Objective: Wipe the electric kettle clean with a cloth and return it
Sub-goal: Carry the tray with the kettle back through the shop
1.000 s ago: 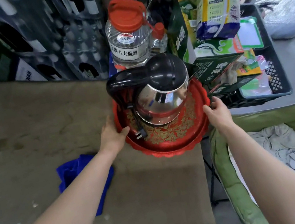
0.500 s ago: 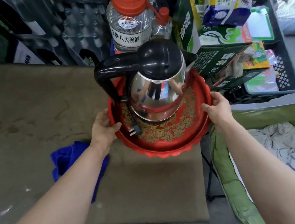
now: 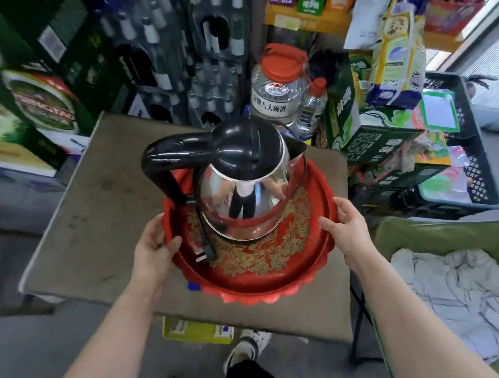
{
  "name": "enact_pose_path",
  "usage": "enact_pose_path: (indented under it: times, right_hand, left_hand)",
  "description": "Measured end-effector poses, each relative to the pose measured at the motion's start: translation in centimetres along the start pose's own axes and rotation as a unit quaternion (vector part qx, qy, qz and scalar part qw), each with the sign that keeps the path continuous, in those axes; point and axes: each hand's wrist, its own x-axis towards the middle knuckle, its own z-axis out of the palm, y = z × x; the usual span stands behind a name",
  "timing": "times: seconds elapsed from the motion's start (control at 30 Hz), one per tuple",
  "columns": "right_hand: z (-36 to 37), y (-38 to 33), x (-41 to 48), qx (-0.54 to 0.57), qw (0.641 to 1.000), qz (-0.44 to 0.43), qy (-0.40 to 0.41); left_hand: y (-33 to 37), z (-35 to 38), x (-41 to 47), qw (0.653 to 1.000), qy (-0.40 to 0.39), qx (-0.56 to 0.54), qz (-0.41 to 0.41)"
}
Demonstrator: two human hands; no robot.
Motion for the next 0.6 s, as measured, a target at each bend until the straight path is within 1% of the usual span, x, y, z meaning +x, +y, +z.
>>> enact_pose_path:
  times: [0.13,0.27,0.43,0.6]
  right_hand:
    - [4.2,-2.4,-4.9,-0.014,0.999,-0.033,-0.039]
    - [9.6,-3.5,-9.4,-0.027,0.995,-0.043,-0.084]
    - [18.3,-3.7,-15.9,-0.039,0.986,-0.056,-0.15]
    - [27.4,-3.6,-22.7,-0.041,0.974,-0.059,-0.215]
  left_hand:
    - [0.8,-7.0,-3.3,0.999,0.025,-0.037,0.022]
    - [1.0,-14.4,-7.1,0.994,0.063,-0.079,0.046]
    - [-0.3,-25.6,-12.1,0.984,0.116,-0.121,0.066]
    - [-2.1,-36.5,-16.7,0.97,0.186,-0.145,0.059]
